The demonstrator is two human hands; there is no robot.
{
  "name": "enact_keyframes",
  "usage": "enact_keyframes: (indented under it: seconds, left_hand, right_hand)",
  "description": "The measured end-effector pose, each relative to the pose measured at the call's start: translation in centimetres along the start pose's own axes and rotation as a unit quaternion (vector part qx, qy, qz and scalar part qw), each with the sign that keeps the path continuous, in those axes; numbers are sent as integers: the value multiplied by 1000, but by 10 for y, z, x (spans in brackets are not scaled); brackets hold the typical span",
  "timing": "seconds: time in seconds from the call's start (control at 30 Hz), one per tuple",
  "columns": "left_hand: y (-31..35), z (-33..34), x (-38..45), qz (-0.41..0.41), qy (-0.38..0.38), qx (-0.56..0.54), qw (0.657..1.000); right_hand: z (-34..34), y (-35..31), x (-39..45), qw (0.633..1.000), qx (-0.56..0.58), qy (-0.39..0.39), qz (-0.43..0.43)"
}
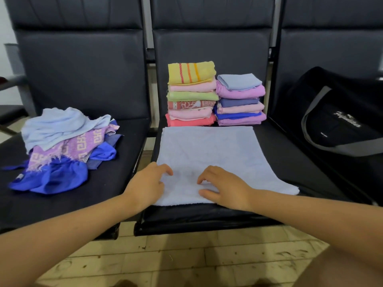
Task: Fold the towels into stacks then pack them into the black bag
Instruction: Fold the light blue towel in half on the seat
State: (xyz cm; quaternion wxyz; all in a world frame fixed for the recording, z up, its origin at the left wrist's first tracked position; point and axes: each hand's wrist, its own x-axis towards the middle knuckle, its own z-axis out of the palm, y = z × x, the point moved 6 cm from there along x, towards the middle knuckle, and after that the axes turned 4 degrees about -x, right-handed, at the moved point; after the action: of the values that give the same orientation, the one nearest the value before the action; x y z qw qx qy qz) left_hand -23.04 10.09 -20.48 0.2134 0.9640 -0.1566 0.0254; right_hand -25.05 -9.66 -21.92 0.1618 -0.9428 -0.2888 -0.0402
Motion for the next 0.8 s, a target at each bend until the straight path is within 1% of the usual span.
enact_keyframes:
  seconds: [0.03, 0.07, 0.1, 0.13, 0.17, 0.23, 0.27, 0.33, 0.4, 0.43, 0.5, 0.57, 0.63, 0.73, 0.8]
  left_hand:
    - [8, 2, -4, 29, 1, 66, 997]
    - [15, 3, -7, 66, 11, 123, 990]
    - [20, 4, -7, 101, 24, 171, 980]
    - [24, 1, -7, 129, 61, 191, 971]
    - [28, -2, -8, 155, 90, 186, 966]
    - [35, -2, -13, 200, 86, 132, 967]
    - [39, 1, -17, 221, 70, 99, 968]
    - [41, 10, -23, 221, 34, 62, 973]
    - [44, 19, -26, 240, 34, 82, 967]
    - [43, 24, -26, 254, 40, 93, 962]
    - [44, 24, -21, 250, 48, 96, 962]
    - [40, 13, -12, 211, 64, 64, 973]
    - [35, 0, 1, 177, 83, 67, 978]
    - [28, -19, 20, 133, 95, 105, 981]
    - [26, -25, 29, 141, 96, 164, 972]
  right_hand:
    - [-4, -6, -3, 999, -18, 30, -17]
    - [-7, -11, -5, 998, -29, 41, -41]
    - [-8, -17, -8, 997, -32, 35, -66]
    - [-8, -21, -11, 996, -29, 19, -86]
    - [-9, -22, -13, 995, -24, 2, -100]
    - [-11, -21, -16, 994, -10, -10, -109]
    - [-14, -19, -15, 995, -3, -4, -98]
    - [-21, -11, -10, 999, 7, 12, -49]
    - [-25, -5, -8, 1000, 27, 11, -4]
    - [-24, -3, -8, 999, 35, 0, 2]
    - [-21, -5, -11, 999, 4, -42, -10]
    - [-21, 1, -12, 993, -82, -81, -9]
    - [-34, 23, -10, 983, -148, -91, 62]
    - [-60, 66, -13, 974, -119, -70, 178]
    - [-76, 89, -20, 969, -118, -58, 208]
